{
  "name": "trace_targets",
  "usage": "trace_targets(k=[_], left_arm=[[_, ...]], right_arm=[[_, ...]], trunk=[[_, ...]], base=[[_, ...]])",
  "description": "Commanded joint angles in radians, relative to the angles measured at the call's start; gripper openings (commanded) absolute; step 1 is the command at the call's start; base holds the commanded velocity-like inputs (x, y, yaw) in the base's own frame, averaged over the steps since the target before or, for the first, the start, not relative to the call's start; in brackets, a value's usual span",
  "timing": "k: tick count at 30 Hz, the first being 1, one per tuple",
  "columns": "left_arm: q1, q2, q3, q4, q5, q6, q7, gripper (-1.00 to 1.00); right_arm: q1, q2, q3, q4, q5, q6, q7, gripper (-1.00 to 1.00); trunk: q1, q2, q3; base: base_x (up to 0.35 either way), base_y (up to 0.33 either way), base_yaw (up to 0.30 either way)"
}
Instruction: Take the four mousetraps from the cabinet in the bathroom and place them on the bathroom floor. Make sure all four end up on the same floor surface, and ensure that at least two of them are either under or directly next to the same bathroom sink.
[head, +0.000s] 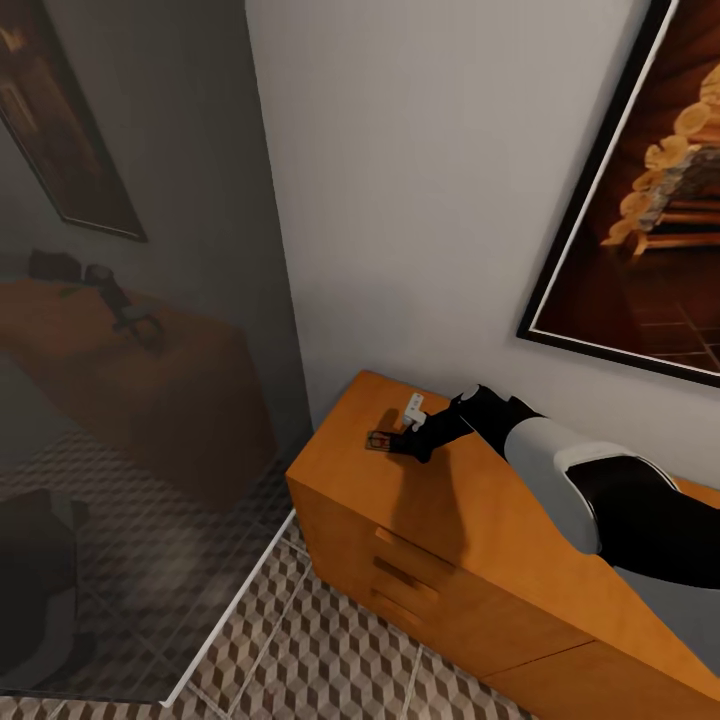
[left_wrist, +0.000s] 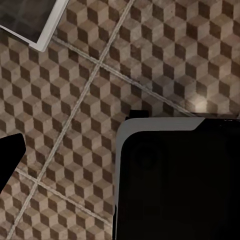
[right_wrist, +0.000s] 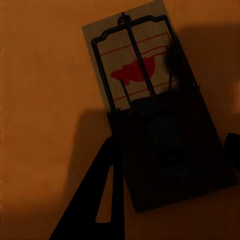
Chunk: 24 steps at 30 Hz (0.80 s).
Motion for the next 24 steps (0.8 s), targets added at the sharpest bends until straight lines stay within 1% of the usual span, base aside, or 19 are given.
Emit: trace_targets(k=[1,4,7,10,13,15,18,20,24], left_arm=[[-0.002,0.0,-0.009,0.004,0.009,-0.007,0.001,1.0],[-0.002,0.0,-0.009,0.004,0.009,-0.007,0.001,1.0],[-0.002,-0.001,-0.009,0.004,0.009,-0.007,0.001,1.0],[-0.002,-0.001,-0.009,0.004,0.009,-0.007,0.001,1.0],[-0.001,0.0,-0.009,0.005,0.009,-0.007,0.001,1.0],[-0.001,0.0,-0.009,0.005,0.009,-0.007,0.001,1.0],[-0.002,-0.001,-0.009,0.005,0.009,-0.007,0.001,1.0],[-0.002,-0.001,-0.009,0.005,0.009,-0.007,0.0,1.0],[-0.002,-0.001,-0.009,0.006,0.009,-0.007,0.001,1.0]], right_arm=[[0.0,0.0,0.032,0.007,-0.006,0.012,0.005,-1.0],[0.0,0.002,0.03,0.003,-0.007,0.012,0.006,-1.0],[0.0,0.007,0.028,-0.027,-0.008,0.032,0.009,-1.0],[0.0,0.009,0.028,-0.109,-0.009,0.089,0.023,-1.0],[0.0,0.009,0.028,-0.19,-0.01,0.153,0.053,-1.0],[0.0,0.009,0.028,-0.231,-0.009,0.176,0.076,-1.0],[0.0,0.008,0.028,-0.275,-0.009,0.197,0.098,-1.0],[0.0,0.009,0.028,-0.298,-0.009,0.23,0.105,-1.0],[0.0,0.008,0.029,-0.315,-0.008,0.262,0.108,-1.0]], trunk=[[0.0,-0.001,-0.002],[0.0,-0.001,-0.002],[0.0,-0.001,-0.002],[0.0,-0.001,-0.002],[0.0,-0.001,-0.002],[0.0,-0.001,-0.002],[0.0,-0.001,-0.002],[0.0,-0.001,-0.002],[0.0,-0.001,-0.002]], base=[[0.0,0.0,0.0],[0.0,0.0,0.0],[0.0,0.0,0.0],[0.0,0.0,0.0],[0.0,0.0,0.0],[0.0,0.0,0.0],[0.0,0.0,0.0],[0.0,0.0,0.0],[0.0,0.0,0.0]])
